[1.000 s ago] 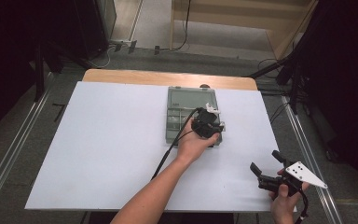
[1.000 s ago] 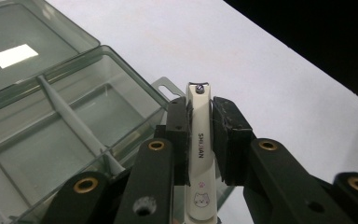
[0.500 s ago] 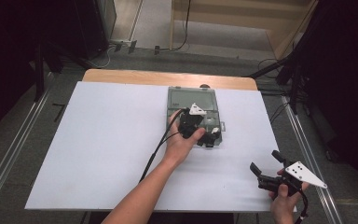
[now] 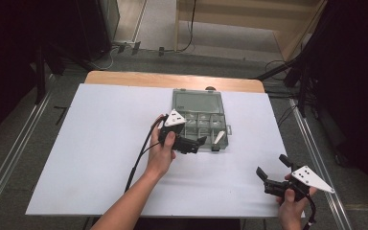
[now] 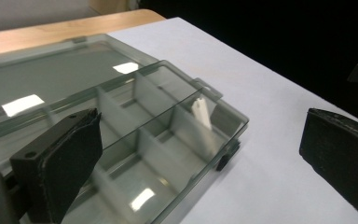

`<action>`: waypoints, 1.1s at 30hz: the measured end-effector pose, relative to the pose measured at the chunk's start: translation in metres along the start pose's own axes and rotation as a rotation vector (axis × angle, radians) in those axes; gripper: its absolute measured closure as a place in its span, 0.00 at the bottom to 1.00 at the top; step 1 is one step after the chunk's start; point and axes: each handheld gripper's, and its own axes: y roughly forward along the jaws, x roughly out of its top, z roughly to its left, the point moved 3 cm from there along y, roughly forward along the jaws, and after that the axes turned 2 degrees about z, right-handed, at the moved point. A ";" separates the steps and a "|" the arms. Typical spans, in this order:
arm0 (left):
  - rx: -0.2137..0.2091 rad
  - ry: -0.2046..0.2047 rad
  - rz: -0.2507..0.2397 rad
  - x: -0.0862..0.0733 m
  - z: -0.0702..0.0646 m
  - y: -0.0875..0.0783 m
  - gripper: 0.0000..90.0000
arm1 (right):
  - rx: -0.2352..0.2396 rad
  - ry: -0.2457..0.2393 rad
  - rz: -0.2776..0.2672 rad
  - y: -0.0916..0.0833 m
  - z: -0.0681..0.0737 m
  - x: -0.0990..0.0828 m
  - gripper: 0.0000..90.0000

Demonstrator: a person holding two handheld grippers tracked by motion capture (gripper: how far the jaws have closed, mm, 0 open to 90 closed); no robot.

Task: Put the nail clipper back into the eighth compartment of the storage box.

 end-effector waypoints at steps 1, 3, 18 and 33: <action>0.006 0.005 -0.002 -0.003 0.003 -0.006 0.00 | 0.000 0.000 0.001 0.000 0.000 0.000 0.00; 0.012 0.003 -0.010 -0.007 0.007 -0.014 0.00 | -0.002 0.000 0.001 0.000 0.000 0.000 0.00; 0.080 -0.039 -0.090 -0.054 0.043 -0.092 0.00 | -0.016 0.021 -0.001 0.000 -0.002 0.000 0.00; 0.230 -0.066 -0.184 -0.109 0.081 -0.182 0.00 | -0.038 0.017 0.012 0.001 -0.001 -0.001 0.00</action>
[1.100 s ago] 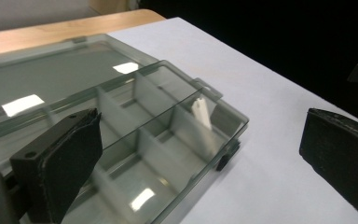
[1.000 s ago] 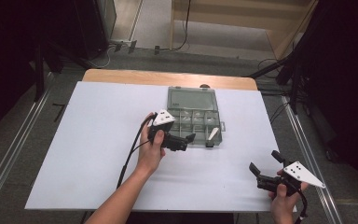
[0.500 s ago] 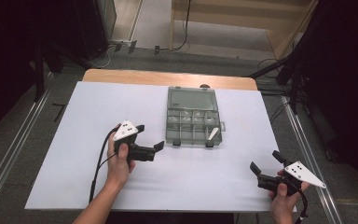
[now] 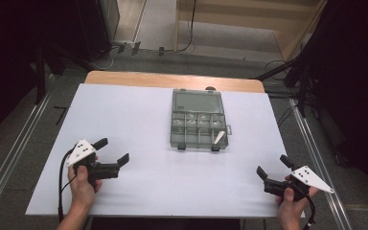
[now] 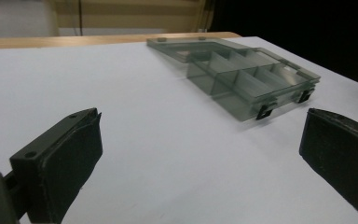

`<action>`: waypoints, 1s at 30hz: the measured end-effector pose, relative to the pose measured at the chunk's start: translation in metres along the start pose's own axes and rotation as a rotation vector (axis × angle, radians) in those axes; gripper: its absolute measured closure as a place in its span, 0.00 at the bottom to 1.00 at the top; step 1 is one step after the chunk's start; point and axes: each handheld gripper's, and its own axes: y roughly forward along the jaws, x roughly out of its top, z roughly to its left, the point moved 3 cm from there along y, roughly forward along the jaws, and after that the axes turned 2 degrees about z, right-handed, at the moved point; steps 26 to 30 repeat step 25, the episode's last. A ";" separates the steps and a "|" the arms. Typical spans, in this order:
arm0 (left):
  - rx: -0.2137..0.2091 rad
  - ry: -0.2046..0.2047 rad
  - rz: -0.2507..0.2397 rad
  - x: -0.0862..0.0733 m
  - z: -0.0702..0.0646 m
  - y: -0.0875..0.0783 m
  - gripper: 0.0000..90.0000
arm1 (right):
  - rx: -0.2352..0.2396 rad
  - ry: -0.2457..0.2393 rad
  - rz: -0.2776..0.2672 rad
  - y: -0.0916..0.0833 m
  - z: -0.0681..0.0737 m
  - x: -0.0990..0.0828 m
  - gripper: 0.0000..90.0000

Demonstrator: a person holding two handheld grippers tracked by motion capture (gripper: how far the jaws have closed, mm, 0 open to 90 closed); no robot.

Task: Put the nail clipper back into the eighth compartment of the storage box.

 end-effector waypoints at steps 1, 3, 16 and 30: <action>0.000 0.000 0.000 0.000 0.000 0.000 0.00 | 0.000 0.000 0.000 0.000 0.000 0.000 0.00; 0.014 0.003 -0.012 -0.003 0.007 -0.011 0.00 | -0.002 -0.001 -0.001 0.000 0.000 0.000 0.00; 0.115 0.033 -0.082 -0.026 0.033 -0.069 0.00 | -0.005 0.007 -0.006 0.000 -0.002 0.000 0.00; 0.182 0.005 -0.093 -0.035 0.046 -0.083 0.00 | -0.006 0.003 -0.003 0.000 -0.001 0.000 0.00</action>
